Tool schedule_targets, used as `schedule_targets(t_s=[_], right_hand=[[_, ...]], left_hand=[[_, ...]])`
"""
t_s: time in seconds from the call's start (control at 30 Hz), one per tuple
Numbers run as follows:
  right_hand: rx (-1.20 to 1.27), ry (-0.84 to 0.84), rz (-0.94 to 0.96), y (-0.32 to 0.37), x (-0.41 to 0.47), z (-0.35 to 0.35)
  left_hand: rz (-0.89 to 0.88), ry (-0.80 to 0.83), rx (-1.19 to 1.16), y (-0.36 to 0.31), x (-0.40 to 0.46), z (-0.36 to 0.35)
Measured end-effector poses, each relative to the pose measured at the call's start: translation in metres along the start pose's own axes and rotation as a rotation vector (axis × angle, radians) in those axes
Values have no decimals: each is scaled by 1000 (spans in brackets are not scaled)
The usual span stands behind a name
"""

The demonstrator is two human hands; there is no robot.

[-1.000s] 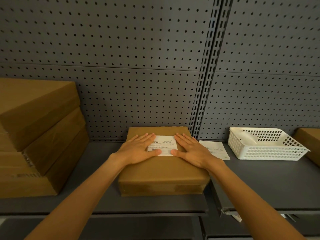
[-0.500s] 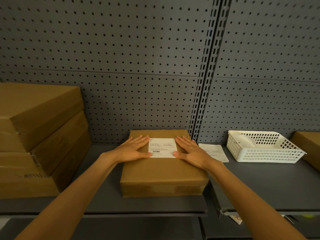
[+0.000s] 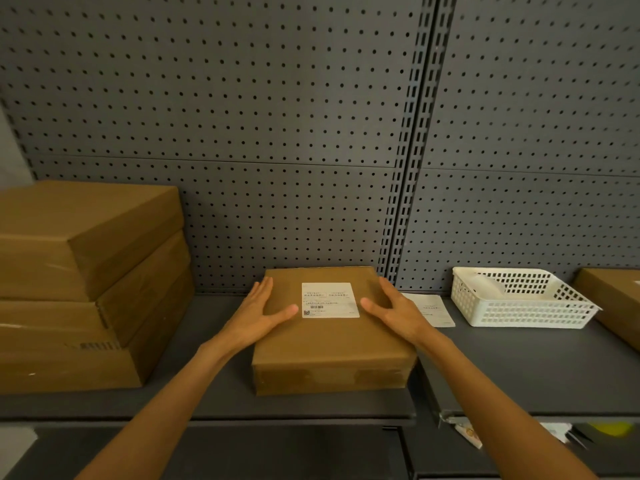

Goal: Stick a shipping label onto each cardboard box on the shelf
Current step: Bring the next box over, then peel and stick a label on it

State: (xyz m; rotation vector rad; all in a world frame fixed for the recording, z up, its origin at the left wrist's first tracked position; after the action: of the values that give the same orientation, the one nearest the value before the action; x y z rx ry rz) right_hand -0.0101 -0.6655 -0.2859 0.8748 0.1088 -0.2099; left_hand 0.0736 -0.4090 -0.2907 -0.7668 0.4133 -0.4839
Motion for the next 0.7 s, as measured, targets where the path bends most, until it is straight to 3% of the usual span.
schedule_targets(t_s=[0.1,0.27,0.5,0.7], right_hand=[[311,14,-134,-25,-13,-5],[696,90,-236,-44,-33,-27],[808,32,-206,-34,-48,-37],[802,-91,-90,-32,-73,-38]], left_hand=[[145,-94,-403,18,-16,-6],[256,50,-873,41,-28,-31],[205,87,-1009,24,-37,-44],[118,39,-970,19,-40,-38]])
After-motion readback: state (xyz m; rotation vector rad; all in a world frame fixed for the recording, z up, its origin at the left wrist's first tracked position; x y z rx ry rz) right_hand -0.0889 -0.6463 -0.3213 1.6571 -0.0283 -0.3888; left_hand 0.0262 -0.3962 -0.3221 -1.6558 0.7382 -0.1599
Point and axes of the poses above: each hand's wrist, its own x-axis towards the middle knuckle, its own z-axis out of the back of the hand, y = z × x, the point moved 6 cm from there along x, towards the middle knuckle, and after that the axes turned 10 degrees about y, right-handed, at the moved point
